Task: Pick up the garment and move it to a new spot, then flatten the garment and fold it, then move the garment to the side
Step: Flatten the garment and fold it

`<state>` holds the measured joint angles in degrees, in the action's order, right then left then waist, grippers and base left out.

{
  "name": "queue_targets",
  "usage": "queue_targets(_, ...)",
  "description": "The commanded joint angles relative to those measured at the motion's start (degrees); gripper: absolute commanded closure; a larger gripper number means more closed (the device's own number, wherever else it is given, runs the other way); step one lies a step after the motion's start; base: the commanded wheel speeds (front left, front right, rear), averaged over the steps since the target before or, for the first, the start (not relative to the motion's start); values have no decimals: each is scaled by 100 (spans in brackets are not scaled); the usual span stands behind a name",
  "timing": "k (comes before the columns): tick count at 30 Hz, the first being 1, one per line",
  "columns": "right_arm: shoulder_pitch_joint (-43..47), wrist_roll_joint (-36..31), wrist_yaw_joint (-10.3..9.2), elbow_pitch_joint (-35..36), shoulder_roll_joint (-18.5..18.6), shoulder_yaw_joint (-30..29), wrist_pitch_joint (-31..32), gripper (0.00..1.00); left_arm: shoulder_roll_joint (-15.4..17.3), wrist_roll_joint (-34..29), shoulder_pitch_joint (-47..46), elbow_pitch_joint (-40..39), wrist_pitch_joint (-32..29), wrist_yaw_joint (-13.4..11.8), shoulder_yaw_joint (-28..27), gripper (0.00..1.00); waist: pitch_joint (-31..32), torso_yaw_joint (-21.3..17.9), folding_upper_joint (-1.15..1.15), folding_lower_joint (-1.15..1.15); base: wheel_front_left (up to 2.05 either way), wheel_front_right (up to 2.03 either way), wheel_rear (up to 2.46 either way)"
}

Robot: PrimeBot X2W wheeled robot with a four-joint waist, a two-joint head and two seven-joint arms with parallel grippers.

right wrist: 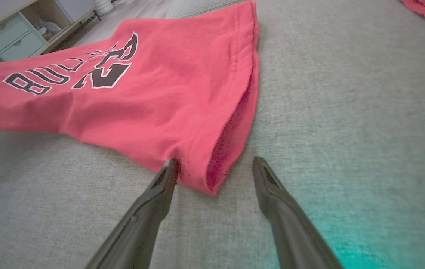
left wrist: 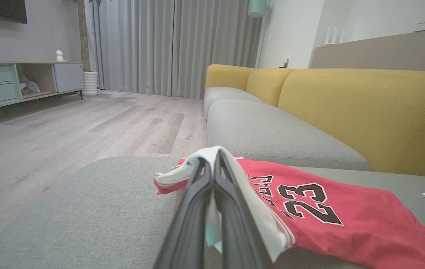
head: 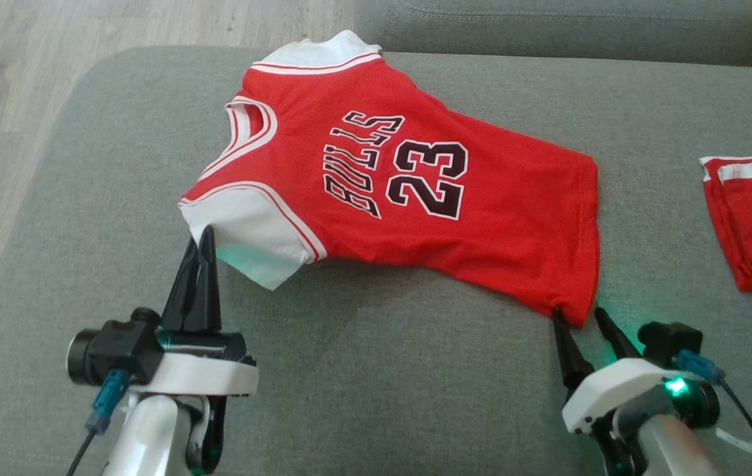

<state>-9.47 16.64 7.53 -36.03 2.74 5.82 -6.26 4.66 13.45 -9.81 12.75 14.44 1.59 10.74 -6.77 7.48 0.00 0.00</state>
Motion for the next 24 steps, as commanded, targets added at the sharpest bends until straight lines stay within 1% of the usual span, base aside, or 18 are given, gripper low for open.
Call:
queue_targets(1,-200,22,-4,-21,14,266,89,0,2,-84,-124,-206,55,34,-297,100,-13,11,0,0,0,0,0)
queue_targets(4,-264,61,-4,-202,14,368,197,0,-36,-134,-154,-197,55,84,-348,100,-23,13,0,0,0,0,0)
queue_targets(5,-283,104,-4,-257,14,401,237,9,-47,-149,-166,-194,55,98,-363,100,-23,12,0,0,0,0,0)
queue_targets(6,-304,146,-4,-300,14,440,261,52,-57,-161,-177,-192,55,110,-379,100,-20,7,0,0,0,0,0)
queue_targets(7,-325,176,-4,-332,14,478,265,100,-67,-170,-183,-188,55,122,-397,100,-14,-1,0,0,0,0,0)
queue_targets(11,-396,347,-4,-288,14,655,158,100,-88,-184,-175,-148,55,158,-454,100,20,-50,0,0,0,0,0)
queue_targets(15,-548,524,-4,-69,14,797,-188,100,-104,-98,-187,-39,55,239,-552,100,96,-151,0,0,0,0,0)
queue_targets(18,-713,499,-4,148,14,835,-404,100,-113,81,-270,12,55,316,-664,100,188,-227,0,0,0,0,0)
queue_targets(22,-959,418,-4,448,14,709,-489,100,-96,269,-477,-21,55,409,-723,100,373,-291,0,0,0,0,0)
queue_targets(24,-1107,250,-4,580,14,590,-457,100,-50,353,-632,-19,37,446,-715,100,468,-303,0,0,0,0,0)
